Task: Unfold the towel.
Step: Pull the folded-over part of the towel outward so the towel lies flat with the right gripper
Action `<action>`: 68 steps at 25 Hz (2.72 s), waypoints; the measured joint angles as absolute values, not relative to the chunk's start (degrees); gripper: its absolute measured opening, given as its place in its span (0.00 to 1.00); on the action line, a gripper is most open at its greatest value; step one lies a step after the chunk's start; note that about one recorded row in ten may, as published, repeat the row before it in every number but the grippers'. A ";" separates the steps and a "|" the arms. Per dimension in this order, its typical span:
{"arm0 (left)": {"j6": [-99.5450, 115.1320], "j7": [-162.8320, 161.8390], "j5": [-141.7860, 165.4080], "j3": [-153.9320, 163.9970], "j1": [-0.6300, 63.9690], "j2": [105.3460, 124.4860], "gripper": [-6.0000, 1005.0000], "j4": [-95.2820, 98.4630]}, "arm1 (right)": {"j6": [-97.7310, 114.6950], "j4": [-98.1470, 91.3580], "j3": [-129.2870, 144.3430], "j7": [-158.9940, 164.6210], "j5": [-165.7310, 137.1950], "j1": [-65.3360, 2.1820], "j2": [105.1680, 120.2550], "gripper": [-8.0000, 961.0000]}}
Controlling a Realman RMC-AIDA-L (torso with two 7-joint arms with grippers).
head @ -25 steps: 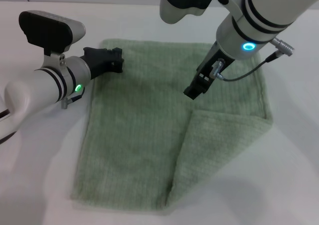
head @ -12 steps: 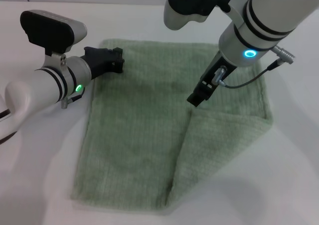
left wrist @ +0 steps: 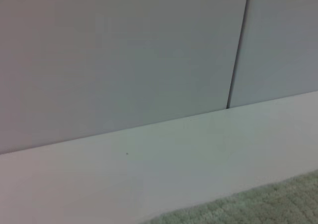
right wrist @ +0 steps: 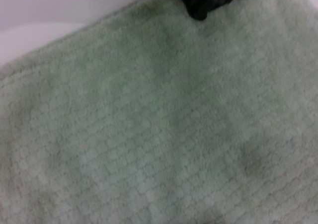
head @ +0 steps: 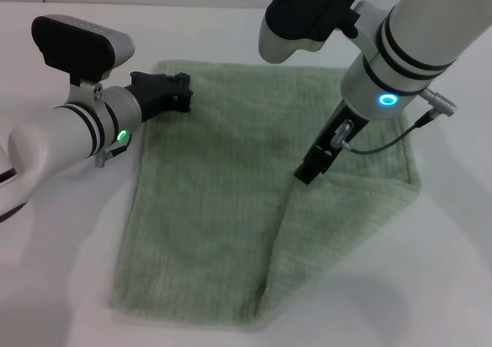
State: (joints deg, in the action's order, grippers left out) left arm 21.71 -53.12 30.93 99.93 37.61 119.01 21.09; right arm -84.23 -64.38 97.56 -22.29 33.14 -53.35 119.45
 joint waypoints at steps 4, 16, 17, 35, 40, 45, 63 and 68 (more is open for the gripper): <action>21.71 -53.20 30.93 99.93 37.62 119.00 0.00 21.16 | -84.11 -62.91 97.56 -22.61 33.33 -53.45 119.45 0.64; 21.71 -53.34 30.93 99.93 37.62 119.01 0.00 21.26 | -81.91 -57.91 97.88 -25.46 36.41 -54.11 119.45 0.64; 21.71 -53.36 30.93 99.93 37.62 119.00 0.00 21.27 | -81.61 -57.64 98.06 -25.49 36.41 -54.14 119.45 0.64; 21.78 -53.44 30.81 99.93 37.59 119.09 0.00 21.29 | -78.47 -51.96 98.18 -28.36 38.64 -55.90 119.50 0.64; 21.84 -53.44 30.64 99.93 37.49 119.09 0.00 21.34 | -78.43 -51.19 98.21 -28.41 38.73 -56.35 119.53 0.64; 21.89 -53.44 30.62 99.93 37.46 119.09 0.00 21.36 | -78.54 -50.53 98.54 -28.40 38.73 -56.87 119.54 0.61; 22.04 -53.44 30.82 99.90 37.46 118.94 0.00 21.36 | -79.50 -50.36 98.98 -28.20 38.18 -57.90 119.48 0.12; 21.97 -53.44 30.85 99.91 37.31 118.91 0.00 21.36 | -82.75 -52.72 99.72 -28.37 38.09 -58.51 119.43 0.07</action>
State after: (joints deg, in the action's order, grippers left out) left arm 21.97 -53.44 30.85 99.91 37.31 118.91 21.36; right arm -82.75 -52.72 99.72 -28.37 38.09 -58.51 119.43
